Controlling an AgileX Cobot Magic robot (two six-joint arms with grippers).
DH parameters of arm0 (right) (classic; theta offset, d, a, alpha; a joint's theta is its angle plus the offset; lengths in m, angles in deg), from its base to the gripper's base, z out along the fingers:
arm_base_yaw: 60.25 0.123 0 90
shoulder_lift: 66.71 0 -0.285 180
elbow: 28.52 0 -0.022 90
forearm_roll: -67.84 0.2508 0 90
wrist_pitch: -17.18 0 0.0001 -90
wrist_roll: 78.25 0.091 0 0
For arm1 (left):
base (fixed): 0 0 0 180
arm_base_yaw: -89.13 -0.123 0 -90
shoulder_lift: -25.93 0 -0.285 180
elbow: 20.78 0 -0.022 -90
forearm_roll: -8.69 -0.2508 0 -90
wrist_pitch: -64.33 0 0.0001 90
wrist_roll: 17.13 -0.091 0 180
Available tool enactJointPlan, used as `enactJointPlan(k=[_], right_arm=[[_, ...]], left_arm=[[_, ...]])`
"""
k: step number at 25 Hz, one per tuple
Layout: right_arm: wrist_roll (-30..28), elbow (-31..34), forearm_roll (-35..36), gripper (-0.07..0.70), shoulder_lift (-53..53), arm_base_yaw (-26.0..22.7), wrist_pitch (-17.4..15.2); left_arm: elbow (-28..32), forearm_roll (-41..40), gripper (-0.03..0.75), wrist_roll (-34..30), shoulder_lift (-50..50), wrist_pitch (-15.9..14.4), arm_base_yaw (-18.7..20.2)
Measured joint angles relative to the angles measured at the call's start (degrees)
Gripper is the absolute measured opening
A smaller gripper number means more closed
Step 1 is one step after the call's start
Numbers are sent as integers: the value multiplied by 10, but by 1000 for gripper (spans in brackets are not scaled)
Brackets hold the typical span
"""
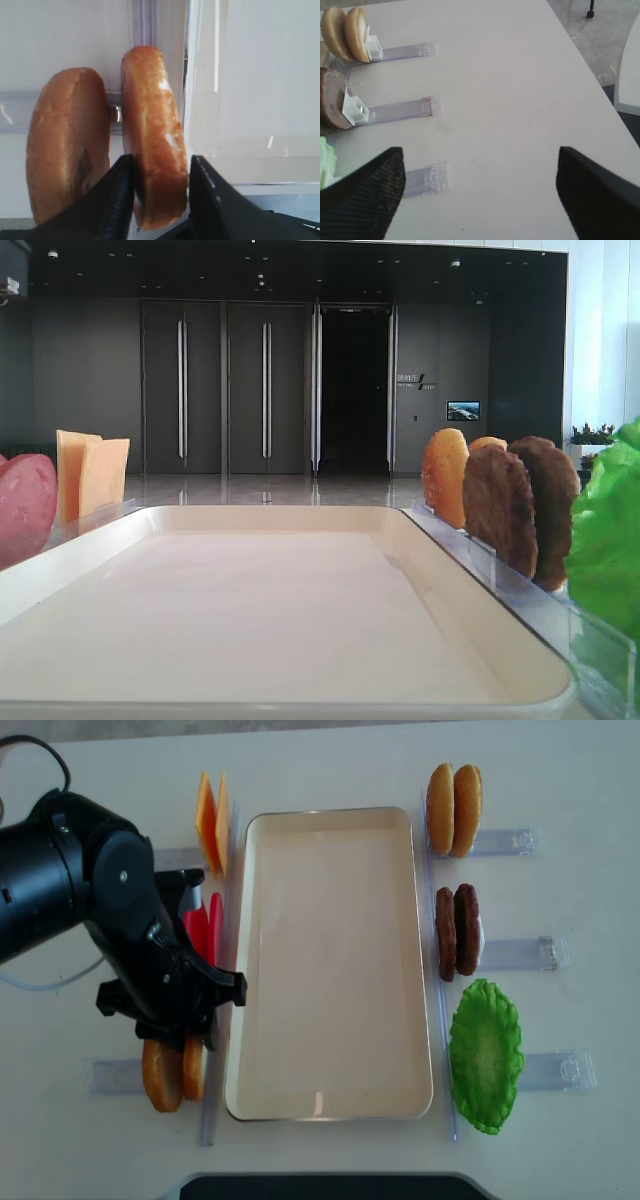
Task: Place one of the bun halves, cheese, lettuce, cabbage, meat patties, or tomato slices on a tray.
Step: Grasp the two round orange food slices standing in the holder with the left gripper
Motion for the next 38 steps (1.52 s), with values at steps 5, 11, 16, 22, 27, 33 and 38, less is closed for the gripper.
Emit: enactJointPlan(k=[5,11,16,22,27,33,38], right_arm=[[0,0,0,584,0,0,0],[0,0,0,584,0,0,0],[0,0,0,584,0,0,0],[0,0,0,584,0,0,0],[0,0,0,584,0,0,0],[0,0,0,584,0,0,0],[0,0,0,584,0,0,0]], left_arm=[[0,-6,144,-11,0,-14,0],[0,-6,141,-17,0,-20,0],[0,-6,141,-17,9,-31,0],[-30,-5,138,-17,52,-62,0],[-73,-10,138,-17,78,-99,1],[-90,-30,138,-17,85,-103,1],[-90,-24,138,-17,85,-62,1]])
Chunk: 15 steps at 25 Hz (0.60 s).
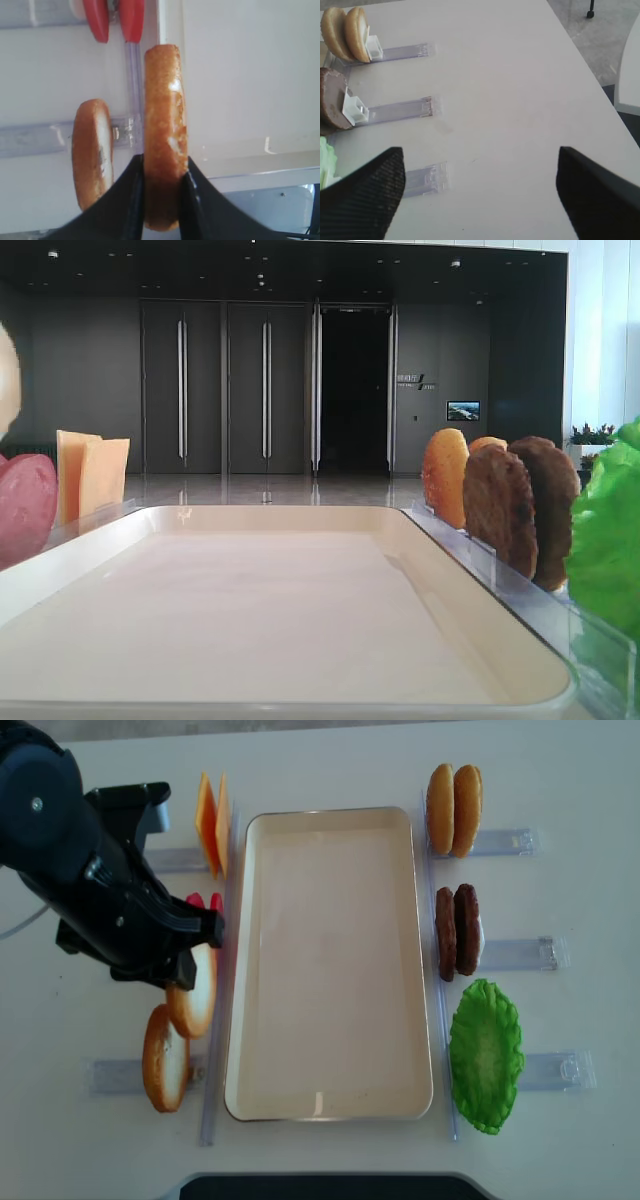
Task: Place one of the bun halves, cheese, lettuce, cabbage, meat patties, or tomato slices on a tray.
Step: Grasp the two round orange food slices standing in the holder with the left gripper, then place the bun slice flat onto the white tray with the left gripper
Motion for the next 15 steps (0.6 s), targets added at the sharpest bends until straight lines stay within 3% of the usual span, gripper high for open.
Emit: enactJointPlan(k=[5,10,15], right_arm=[[0,0,0,584,0,0,0],[0,0,0,584,0,0,0],[0,0,0,584,0,0,0]], left_arm=[[0,47,138,-29,-18,40,-1],[0,177,137,-142,-60,86,-1],[-1,236,136,-214,-109,112,-1]])
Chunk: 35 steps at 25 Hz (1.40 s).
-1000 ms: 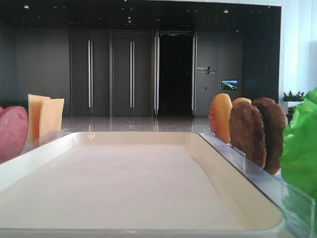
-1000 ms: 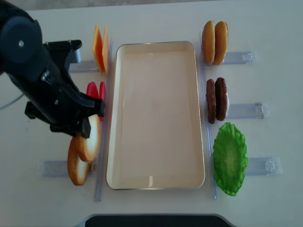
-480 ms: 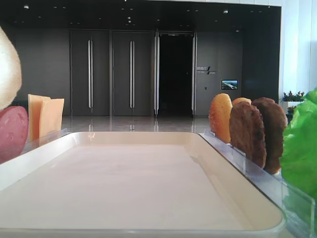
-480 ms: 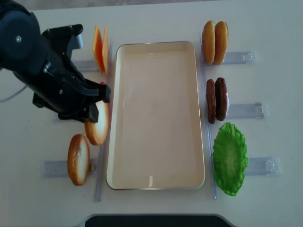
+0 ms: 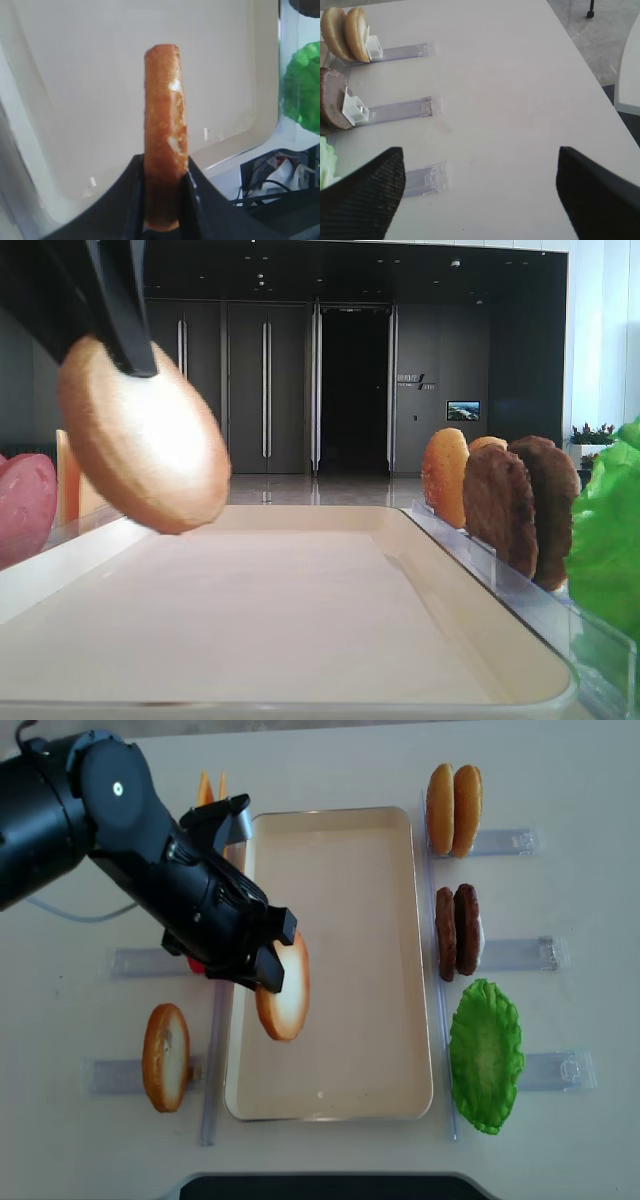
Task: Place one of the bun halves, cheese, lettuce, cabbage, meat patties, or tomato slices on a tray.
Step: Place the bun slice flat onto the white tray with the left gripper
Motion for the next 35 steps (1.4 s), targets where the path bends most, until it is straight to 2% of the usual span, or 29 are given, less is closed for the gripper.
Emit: enactJointPlan(k=[6,11,14,23,30,35], right_arm=[[0,0,0,584,0,0,0],[0,0,0,584,0,0,0],[0,0,0,584,0,0,0],[0,0,0,584,0,0,0],[0,0,0,584,0,0,0],[0,0,0,584,0,0,0]], left_arm=[[0,145,136,-140,-26,9,-8],[0,220,140,-195,-37,12,-38],[0,241,132,-220,-42,21,-41],[0,281,132,-258,-98,27,-40],[0,296,132,-273,-141,51,-40],[0,301,132,-276,-151,79,-40]])
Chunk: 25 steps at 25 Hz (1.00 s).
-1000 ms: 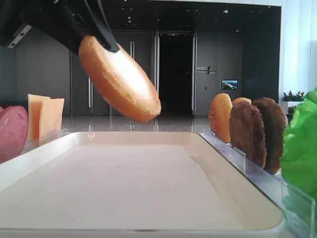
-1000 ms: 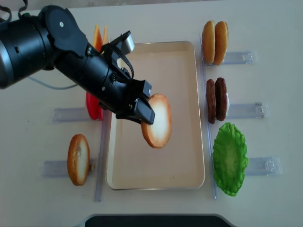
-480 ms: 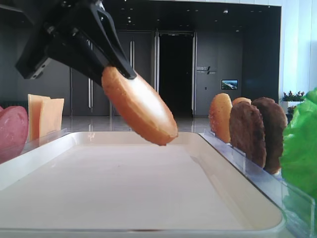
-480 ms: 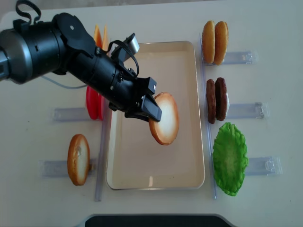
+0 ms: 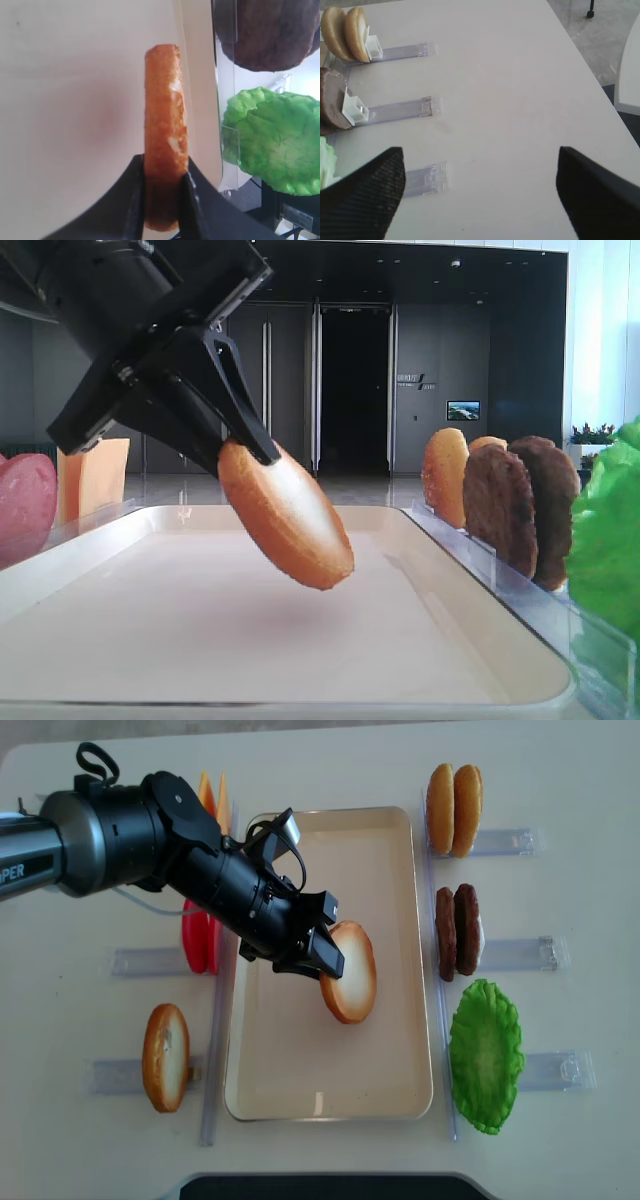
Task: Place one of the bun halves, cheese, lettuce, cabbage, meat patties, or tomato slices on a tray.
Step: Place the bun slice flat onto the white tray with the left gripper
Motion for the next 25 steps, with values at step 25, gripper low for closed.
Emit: enactJointPlan(k=[25], right_arm=[[0,0,0,584,0,0,0]], left_arm=[[0,4,132,0,0,-16,0]])
